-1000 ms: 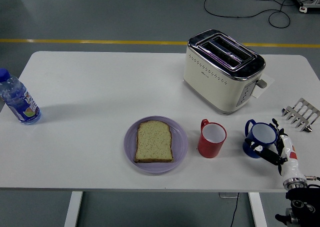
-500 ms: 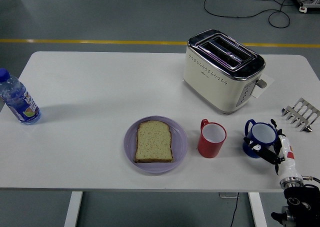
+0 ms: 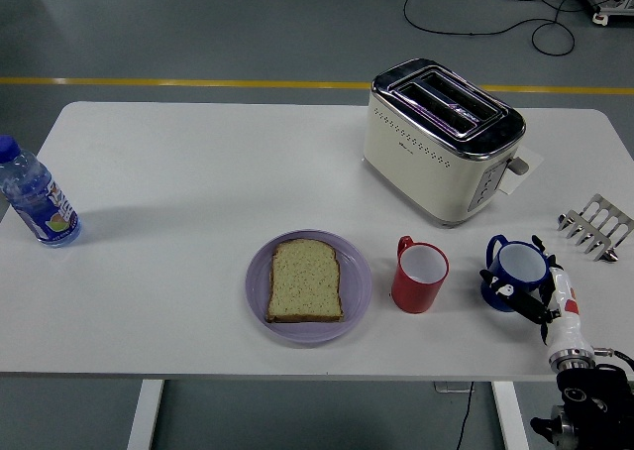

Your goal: Pick up the cup,pour liquid into bread,place the cup on the desk

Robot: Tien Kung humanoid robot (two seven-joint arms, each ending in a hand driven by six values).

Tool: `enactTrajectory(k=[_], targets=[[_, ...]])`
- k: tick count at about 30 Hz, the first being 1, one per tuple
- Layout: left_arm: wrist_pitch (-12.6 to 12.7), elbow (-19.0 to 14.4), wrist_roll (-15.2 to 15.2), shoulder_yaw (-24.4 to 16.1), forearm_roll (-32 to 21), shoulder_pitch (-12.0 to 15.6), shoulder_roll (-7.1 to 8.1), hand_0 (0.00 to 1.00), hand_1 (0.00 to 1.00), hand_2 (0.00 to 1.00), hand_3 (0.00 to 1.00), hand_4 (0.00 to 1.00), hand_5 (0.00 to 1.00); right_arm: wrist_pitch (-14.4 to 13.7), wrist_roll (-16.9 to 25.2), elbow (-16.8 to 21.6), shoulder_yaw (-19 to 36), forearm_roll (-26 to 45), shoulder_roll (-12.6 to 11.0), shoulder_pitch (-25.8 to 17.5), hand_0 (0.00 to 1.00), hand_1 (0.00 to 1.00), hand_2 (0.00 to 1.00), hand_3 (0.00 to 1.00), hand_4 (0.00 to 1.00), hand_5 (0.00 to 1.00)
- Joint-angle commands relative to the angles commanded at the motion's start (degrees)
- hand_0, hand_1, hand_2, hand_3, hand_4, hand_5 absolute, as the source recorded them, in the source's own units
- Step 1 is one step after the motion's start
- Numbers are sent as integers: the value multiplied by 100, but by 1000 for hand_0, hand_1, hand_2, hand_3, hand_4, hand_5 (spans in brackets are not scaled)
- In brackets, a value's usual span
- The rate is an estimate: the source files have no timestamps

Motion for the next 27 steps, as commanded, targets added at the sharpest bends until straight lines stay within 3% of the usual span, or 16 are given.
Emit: enactTrajectory(k=[1,6,7,19,20,25,26,27], targets=[[0,0,0,-1,-3,3,0,652,613,611,530,307,745,-15,32,-25,-11,32,3,11,889,827,908,935,980,136],[-1,0,0,7,-5,10,-3,652,613,611,530,307,745,-43,100,-130,-25,102,24,56,889,827,908,935,980,136],[-1,0,0,8,-5,10,-3,653,612,612,530,305,745,-43,102,-134,-25,104,25,58,812,757,873,907,979,133],[-5,0,1,14,-17,15,-9,652,612,612,530,306,746,-22,204,-356,-41,234,45,134,760,728,840,874,977,135],[-5,-1,1,14,-16,15,-10,652,612,612,530,305,747,-23,214,-360,-44,239,46,132,659,656,797,751,962,142],[-5,0,0,25,-23,22,-12,652,612,612,530,305,747,-45,289,-380,-49,304,47,135,659,656,797,751,962,142],[-5,0,0,26,-23,23,-13,651,611,611,530,306,747,-42,293,-382,-47,315,47,135,530,560,708,630,924,118],[-6,-1,0,30,-23,22,-12,651,611,611,530,306,747,-6,317,-382,-47,374,44,133,530,560,708,630,924,118]])
